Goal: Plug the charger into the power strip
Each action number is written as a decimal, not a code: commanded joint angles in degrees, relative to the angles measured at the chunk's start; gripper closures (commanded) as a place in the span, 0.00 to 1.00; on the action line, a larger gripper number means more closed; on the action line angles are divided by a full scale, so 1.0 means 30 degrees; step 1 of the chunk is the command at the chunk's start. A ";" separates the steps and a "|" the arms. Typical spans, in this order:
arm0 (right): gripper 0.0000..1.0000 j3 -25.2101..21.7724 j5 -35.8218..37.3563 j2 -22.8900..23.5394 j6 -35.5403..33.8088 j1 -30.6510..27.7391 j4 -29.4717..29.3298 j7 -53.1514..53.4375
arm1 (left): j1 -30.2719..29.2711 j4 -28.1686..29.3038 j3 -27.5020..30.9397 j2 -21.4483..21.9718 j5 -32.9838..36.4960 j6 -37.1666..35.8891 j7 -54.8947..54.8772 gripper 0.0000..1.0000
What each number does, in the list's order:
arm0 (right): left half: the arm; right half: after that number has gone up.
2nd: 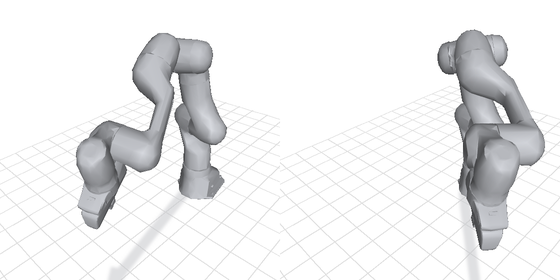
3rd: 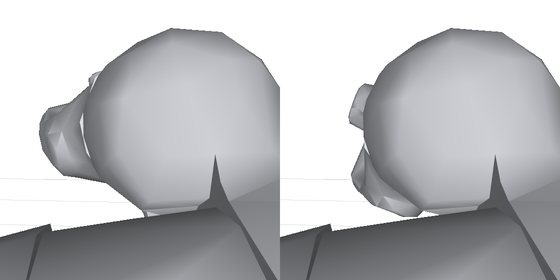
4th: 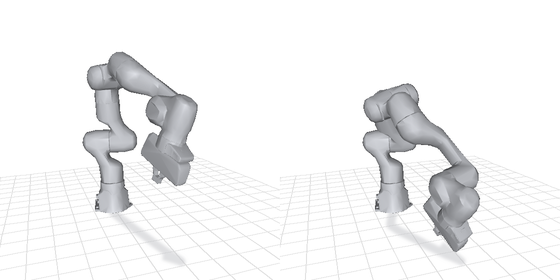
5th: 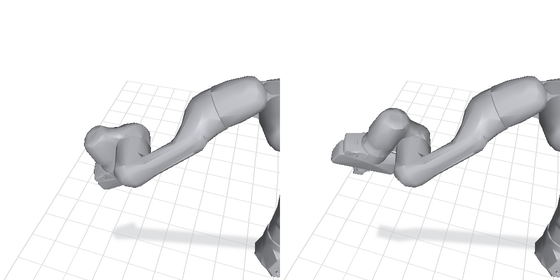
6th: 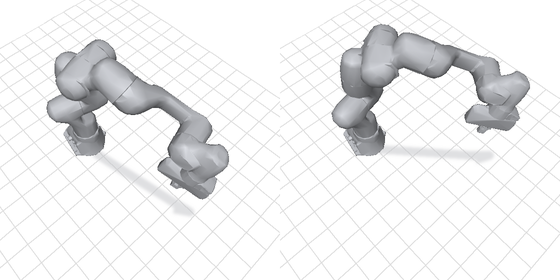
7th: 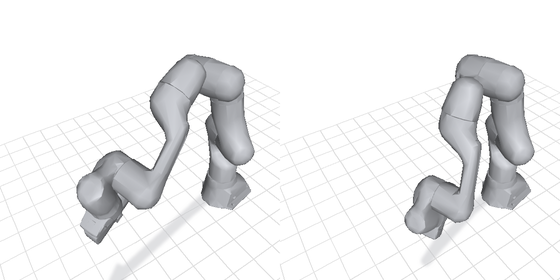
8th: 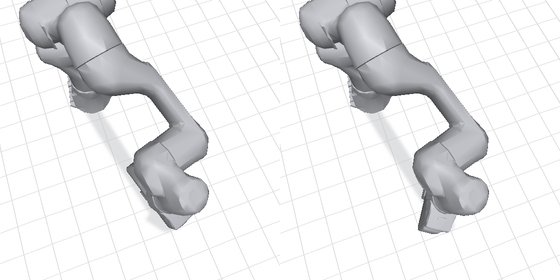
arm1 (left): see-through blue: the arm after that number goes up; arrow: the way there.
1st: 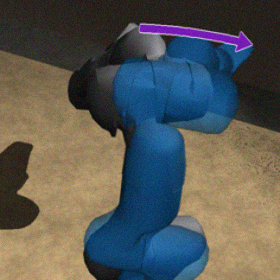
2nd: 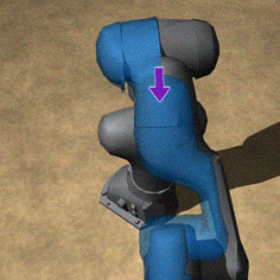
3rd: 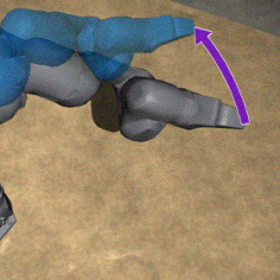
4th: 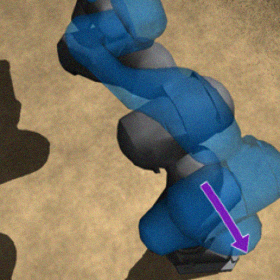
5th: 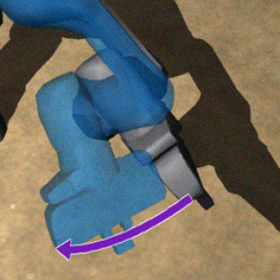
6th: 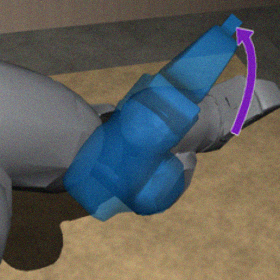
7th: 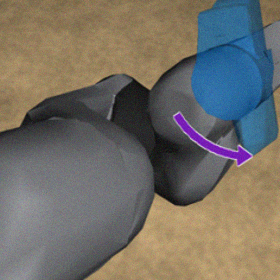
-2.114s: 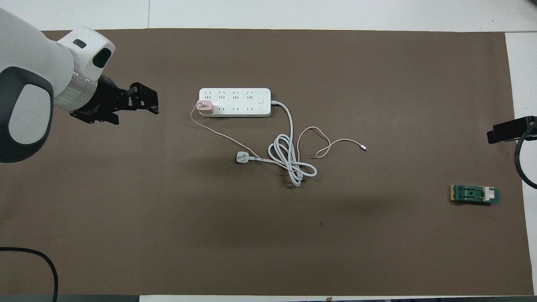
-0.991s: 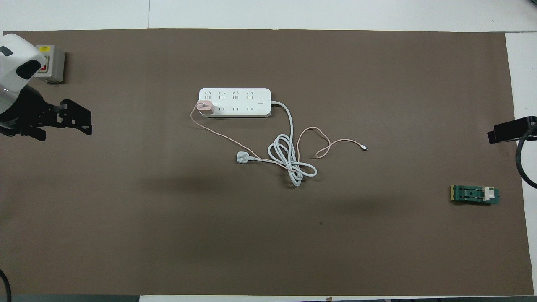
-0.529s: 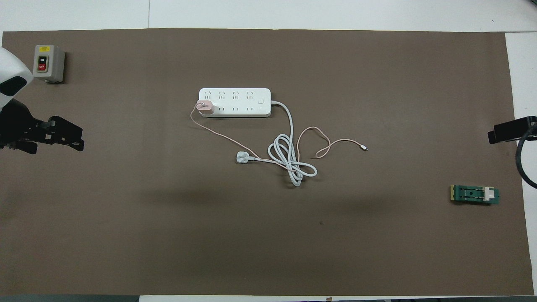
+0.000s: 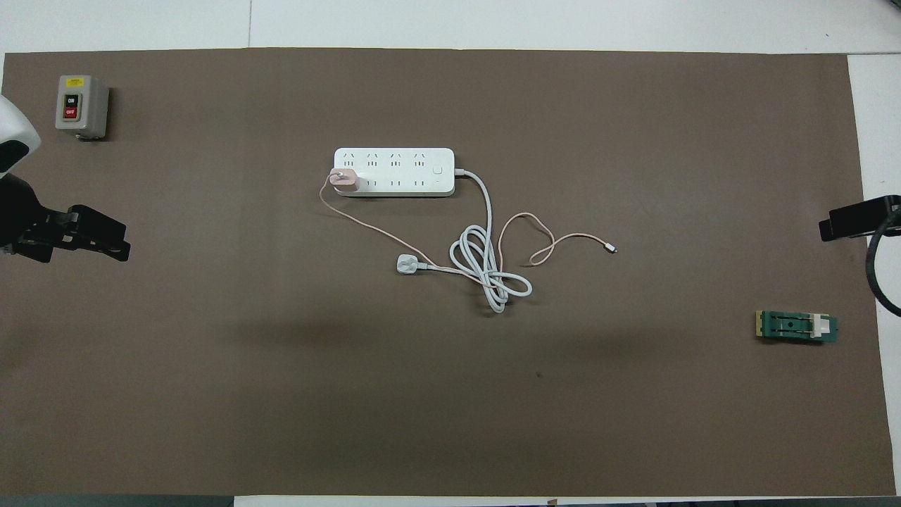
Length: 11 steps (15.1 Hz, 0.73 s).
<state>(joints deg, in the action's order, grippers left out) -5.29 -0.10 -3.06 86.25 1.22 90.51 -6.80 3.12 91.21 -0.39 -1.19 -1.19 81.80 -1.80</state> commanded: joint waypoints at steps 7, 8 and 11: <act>0.00 0.0093 -0.0289 -0.0388 -0.0008 -0.0142 0.0387 0.0393 | -0.0220 0.1062 -0.0133 0.0807 0.0191 0.1328 -0.0397 0.00; 0.00 0.0093 -0.0289 -0.0388 -0.0009 -0.0142 0.0387 0.0422 | -0.0279 0.1120 -0.0133 0.0865 0.0191 0.1182 -0.0368 0.00; 0.00 0.0093 -0.0289 -0.0388 -0.0008 -0.0054 0.0387 0.0422 | -0.0601 0.1150 -0.0192 0.0894 0.0191 0.1356 -0.0456 0.00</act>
<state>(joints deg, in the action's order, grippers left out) -5.28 -0.10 -3.06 86.25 1.24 90.51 -6.80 2.82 92.33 -0.39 -0.52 -1.19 84.24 -2.12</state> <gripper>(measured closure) 0.000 0.000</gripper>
